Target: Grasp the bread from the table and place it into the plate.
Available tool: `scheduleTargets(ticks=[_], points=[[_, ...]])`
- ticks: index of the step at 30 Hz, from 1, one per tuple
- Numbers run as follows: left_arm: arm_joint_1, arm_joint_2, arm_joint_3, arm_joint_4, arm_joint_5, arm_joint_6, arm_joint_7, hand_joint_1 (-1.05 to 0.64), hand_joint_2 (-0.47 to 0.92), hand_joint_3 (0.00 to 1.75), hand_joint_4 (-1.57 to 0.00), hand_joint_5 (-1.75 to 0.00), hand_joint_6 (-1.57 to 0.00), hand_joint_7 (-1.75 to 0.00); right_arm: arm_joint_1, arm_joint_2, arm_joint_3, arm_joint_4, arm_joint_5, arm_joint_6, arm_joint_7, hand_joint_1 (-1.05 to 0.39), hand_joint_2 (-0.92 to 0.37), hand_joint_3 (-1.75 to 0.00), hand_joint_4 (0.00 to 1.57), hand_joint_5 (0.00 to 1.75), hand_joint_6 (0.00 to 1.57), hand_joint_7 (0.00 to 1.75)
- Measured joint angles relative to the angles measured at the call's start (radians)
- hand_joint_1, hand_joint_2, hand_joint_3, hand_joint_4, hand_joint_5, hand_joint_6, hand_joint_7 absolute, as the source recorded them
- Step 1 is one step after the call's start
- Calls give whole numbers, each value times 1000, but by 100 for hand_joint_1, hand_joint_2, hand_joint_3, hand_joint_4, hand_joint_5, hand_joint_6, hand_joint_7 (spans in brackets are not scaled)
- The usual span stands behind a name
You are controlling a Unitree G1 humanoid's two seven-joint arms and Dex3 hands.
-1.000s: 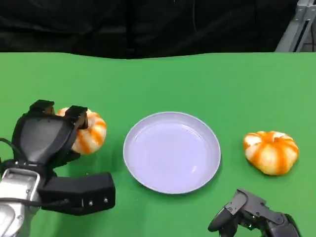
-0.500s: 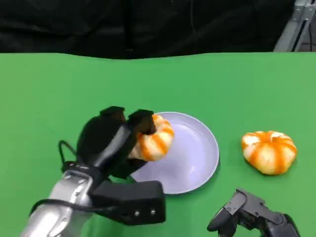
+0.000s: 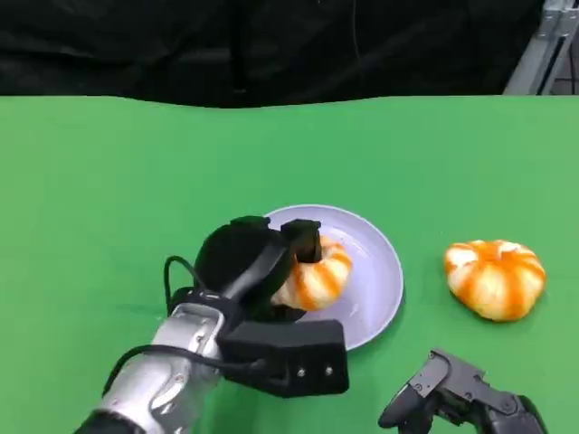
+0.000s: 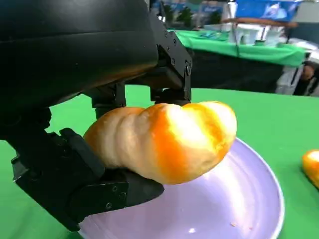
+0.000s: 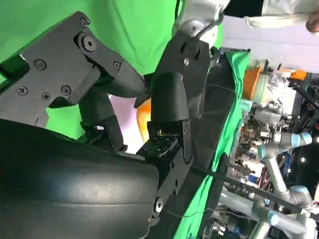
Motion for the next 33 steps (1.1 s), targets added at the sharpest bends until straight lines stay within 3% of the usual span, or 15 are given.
scheduleTargets(ticks=[1,2,4,6,8,14,29,33], points=[[-6,-7,-1,11,-2,4,-2,-17,51,82,-91,-175,-73,-153,1,0,0,-1,0,0,0,-16,-39,-132,66,170,67,144],[-14,-14,-3,22,-3,6,-8,-21,60,70,-73,-158,-73,-117,2,0,0,-1,1,0,0,-16,-39,-132,66,170,67,144],[-28,-25,-6,23,-7,35,-61,-23,68,58,-64,-149,-78,-90,2,0,1,0,4,0,0,-15,-39,-132,66,170,67,144],[-36,-27,-12,13,-13,72,-124,-38,86,35,-31,-86,-44,-39,2,0,1,-1,6,0,0,-16,-40,-132,66,170,67,144],[-36,-20,-24,-23,-12,119,-224,-45,91,28,-22,-66,-34,-22,3,0,1,-1,6,1,0,-16,-40,-132,66,170,67,145],[-36,3,-38,-103,-11,182,-359,-67,92,36,-7,-60,-26,-13,4,0,2,-5,3,4,0,-17,-40,-131,67,170,67,144],[-35,46,-68,-133,-5,196,-432,-73,92,43,-2,-65,-25,-9,10,0,6,-24,3,22,1,-16,-39,-133,67,170,66,145],[22,88,-49,-265,-6,173,-420,-75,92,44,0,-67,-22,-7,9,-1,3,-22,3,21,0,-17,-40,-132,67,170,67,145]])
